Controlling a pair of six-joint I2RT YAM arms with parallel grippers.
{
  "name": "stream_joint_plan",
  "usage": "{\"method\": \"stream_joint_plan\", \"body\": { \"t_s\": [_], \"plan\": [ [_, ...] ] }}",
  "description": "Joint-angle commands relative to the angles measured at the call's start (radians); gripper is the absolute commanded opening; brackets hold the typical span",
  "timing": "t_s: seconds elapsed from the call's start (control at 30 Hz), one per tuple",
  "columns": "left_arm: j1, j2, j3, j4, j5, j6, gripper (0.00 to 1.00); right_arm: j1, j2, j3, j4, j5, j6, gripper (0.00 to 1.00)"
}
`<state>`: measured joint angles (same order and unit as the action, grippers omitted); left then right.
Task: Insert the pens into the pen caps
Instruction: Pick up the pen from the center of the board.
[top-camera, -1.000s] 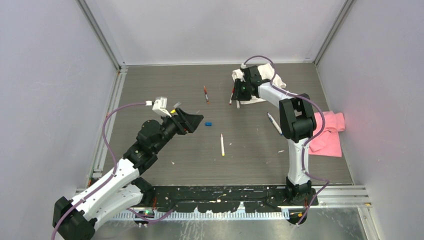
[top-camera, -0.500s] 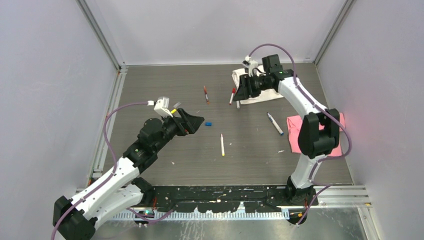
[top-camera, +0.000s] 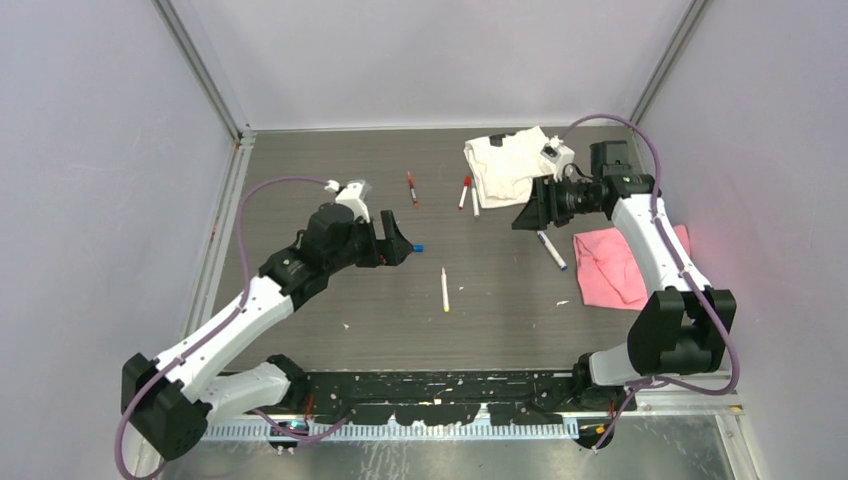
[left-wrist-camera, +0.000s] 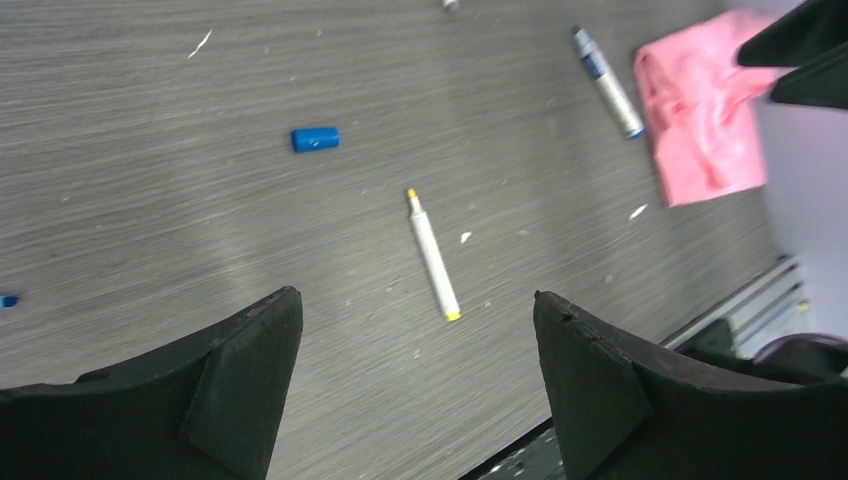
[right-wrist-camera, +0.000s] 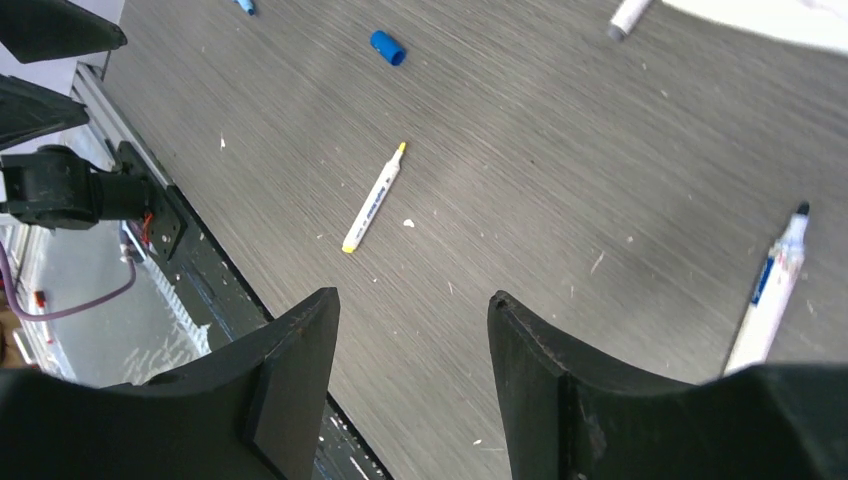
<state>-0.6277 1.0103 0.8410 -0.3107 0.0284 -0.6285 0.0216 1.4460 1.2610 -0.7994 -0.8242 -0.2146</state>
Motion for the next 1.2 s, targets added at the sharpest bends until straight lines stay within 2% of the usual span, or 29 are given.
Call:
{"method": "stream_joint_plan", "body": {
  "t_s": [0.0,0.27,0.33,0.83,0.93,1.03,1.17],
  "plan": [
    [0.006,0.082,0.094,-0.180,0.020,0.135,0.86,-0.060,-0.074,-0.061,0.031,-0.061,0.011,0.62],
    [0.015,0.154,0.109,-0.163,-0.021,0.216,0.86,-0.098,-0.123,-0.128,0.073,-0.080,0.041,0.63],
    [0.023,0.164,0.100,-0.148,-0.068,0.252,0.86,-0.105,-0.128,-0.134,0.077,-0.081,0.043,0.63],
    [0.185,0.306,0.105,-0.159,-0.090,0.445,0.85,-0.124,-0.115,-0.159,0.099,-0.078,0.051,0.63],
    [0.265,0.360,0.128,-0.137,-0.037,0.494,0.73,-0.124,-0.106,-0.163,0.107,-0.087,0.059,0.63],
    [0.330,0.435,0.206,-0.184,0.132,0.507,0.71,-0.124,-0.103,-0.167,0.114,-0.096,0.068,0.63],
    [0.342,0.525,0.280,-0.209,0.355,0.415,0.67,-0.124,-0.101,-0.181,0.120,-0.106,0.073,0.63]
  ]
}}
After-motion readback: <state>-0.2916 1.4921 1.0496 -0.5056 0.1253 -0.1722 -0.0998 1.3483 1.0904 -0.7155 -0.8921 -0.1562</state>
